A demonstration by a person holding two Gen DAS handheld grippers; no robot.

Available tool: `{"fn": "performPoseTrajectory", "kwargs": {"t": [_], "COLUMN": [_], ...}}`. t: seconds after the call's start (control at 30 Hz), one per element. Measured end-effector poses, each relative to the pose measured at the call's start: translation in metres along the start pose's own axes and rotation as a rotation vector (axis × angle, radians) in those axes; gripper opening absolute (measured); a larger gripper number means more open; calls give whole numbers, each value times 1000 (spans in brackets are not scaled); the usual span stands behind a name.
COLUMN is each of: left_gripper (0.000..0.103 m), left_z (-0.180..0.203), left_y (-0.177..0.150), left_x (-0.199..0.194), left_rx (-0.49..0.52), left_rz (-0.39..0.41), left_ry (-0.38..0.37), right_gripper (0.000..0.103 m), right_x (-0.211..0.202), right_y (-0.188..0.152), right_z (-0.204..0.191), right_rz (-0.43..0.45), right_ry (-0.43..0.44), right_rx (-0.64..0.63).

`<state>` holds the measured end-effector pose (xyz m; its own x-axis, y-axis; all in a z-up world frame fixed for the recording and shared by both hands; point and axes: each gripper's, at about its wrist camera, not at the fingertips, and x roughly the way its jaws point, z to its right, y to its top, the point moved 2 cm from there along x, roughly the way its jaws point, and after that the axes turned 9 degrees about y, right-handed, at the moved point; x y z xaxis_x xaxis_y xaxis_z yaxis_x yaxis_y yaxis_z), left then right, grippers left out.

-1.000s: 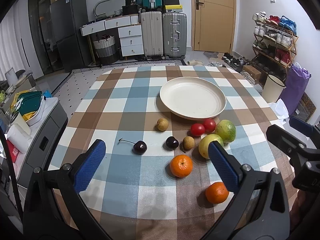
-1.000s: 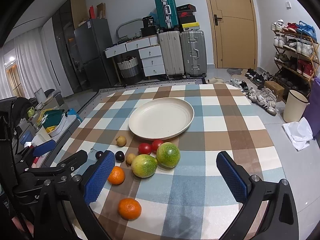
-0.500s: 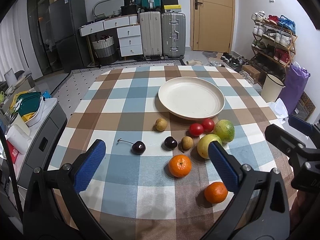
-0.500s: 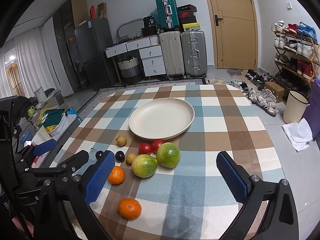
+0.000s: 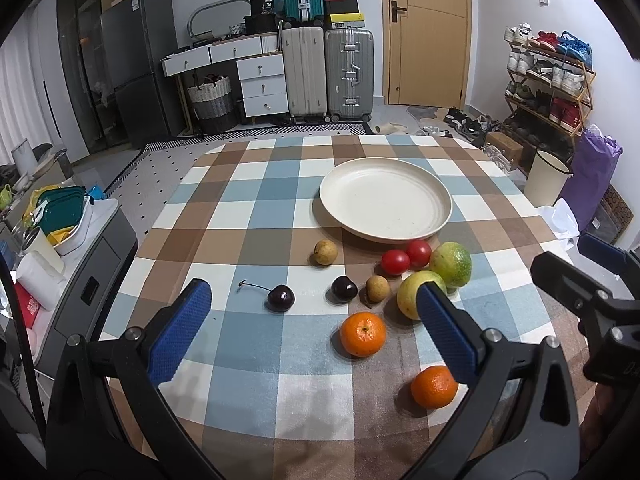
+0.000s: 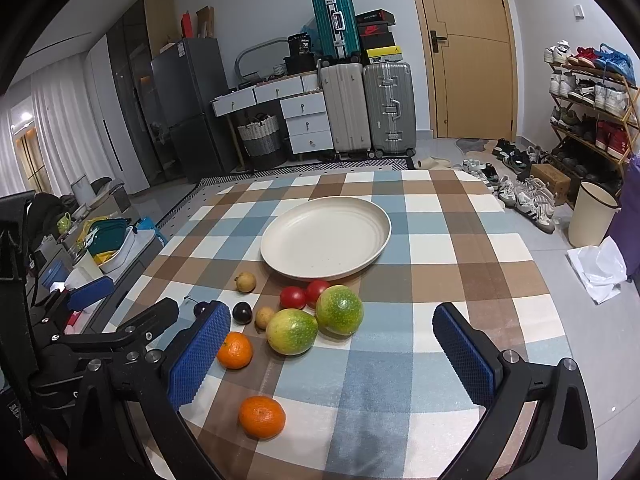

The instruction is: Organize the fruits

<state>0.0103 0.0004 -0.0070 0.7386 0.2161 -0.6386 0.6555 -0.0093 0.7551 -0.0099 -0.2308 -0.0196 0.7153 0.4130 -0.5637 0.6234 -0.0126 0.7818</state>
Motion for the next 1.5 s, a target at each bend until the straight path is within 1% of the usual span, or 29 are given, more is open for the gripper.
{"fn": "performPoseTrajectory", "kwargs": {"t": [0.57,0.87,1.2,1.5], "left_gripper": [102,102,102,102], "left_z": [1,1,1,-4], "left_y": [-1,-2,-3,-9], "left_x": [0,0,1,4], "left_rx": [1,0,0,-15], "left_rz": [3,0,-2,-20], "left_ry": [2,-2,-3,-1], "right_gripper": [103,103,103,103], "right_x": [0,1,0,5], "right_y": [0,-6,-11,-29], "right_z": [0,-4,-8,-12], "right_rz": [-1,-1,-18,-65], "right_ry": [3,20,60,121], "right_rx": [-1,-6,-8,5]}}
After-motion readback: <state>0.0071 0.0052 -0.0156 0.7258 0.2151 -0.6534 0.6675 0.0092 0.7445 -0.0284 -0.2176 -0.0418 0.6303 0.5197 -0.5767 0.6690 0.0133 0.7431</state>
